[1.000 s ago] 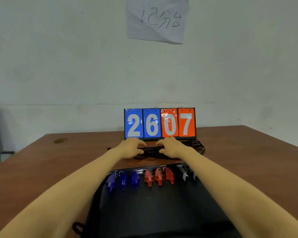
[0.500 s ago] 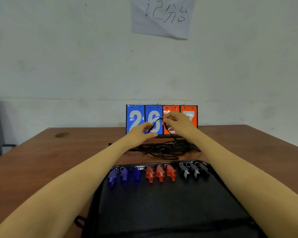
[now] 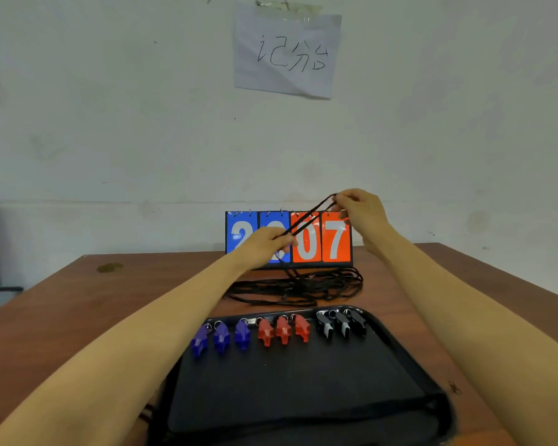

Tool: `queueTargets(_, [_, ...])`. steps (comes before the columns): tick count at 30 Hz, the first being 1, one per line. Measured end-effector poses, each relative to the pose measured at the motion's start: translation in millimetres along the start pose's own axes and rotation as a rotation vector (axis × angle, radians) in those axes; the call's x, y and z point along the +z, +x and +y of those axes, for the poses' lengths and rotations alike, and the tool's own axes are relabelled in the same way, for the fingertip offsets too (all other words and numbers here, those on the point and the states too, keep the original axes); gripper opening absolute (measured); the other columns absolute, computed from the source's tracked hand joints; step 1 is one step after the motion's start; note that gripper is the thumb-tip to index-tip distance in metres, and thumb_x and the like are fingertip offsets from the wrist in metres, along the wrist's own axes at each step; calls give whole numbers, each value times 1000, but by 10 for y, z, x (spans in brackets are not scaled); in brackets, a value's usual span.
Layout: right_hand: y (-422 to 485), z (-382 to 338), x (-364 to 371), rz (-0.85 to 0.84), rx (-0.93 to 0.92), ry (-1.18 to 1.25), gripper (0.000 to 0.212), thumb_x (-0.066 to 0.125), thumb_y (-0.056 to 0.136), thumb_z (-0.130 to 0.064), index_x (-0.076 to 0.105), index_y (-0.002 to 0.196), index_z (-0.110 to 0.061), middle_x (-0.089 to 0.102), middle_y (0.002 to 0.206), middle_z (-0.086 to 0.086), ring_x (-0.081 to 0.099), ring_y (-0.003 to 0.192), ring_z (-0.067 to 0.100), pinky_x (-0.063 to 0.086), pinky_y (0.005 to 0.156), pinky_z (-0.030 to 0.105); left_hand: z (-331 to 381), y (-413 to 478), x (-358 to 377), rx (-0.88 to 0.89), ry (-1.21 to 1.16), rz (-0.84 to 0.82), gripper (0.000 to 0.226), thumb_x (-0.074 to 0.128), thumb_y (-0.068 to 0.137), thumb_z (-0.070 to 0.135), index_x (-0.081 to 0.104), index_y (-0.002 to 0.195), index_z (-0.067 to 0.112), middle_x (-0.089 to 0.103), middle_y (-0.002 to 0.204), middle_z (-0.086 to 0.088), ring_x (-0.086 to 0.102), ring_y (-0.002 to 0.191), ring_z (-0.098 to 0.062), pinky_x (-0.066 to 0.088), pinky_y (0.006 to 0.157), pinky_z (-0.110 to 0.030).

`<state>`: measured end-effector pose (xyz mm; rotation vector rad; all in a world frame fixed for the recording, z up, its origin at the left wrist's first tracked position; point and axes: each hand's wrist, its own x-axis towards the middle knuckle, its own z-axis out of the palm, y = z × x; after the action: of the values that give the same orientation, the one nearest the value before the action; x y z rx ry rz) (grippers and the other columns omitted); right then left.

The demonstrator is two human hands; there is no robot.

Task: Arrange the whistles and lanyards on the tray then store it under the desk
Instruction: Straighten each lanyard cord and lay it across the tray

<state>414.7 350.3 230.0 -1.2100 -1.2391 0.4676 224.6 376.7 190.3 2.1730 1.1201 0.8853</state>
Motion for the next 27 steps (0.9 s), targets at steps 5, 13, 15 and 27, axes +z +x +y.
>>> queueTargets(5, [56,219,-273,150,186,128,13,47,94,-11,59,99,-10,62,75,1,53,63,11,45,63,24,-298,-55,-159,-93,143,-15,24,53,93,24,66,106,9,64,81,4,58,94,-19,42,91,-31])
queueTargets(13, [71,508,-482,241,464,225,11,45,94,-7,56,91,-10,64,55,-3,51,58,8,39,53,21,-495,-149,-338,-142,316,-20,16,57,90,32,67,89,19,64,72,10,57,88,-13,38,88,-31])
queueTargets(15, [49,574,-472,196,517,237,17,47,94,-6,56,80,-11,62,43,-6,50,57,9,39,51,21,-449,-166,-371,-143,313,1,22,56,91,30,66,79,16,58,70,8,51,76,-11,39,75,-26])
queueTargets(27, [-412,185,94,-405,269,-219,58,56,92,-16,30,145,-16,36,150,8,36,136,26,31,109,41,125,-175,-394,-250,-553,283,14,56,91,15,63,96,4,71,59,6,66,55,1,31,109,-33])
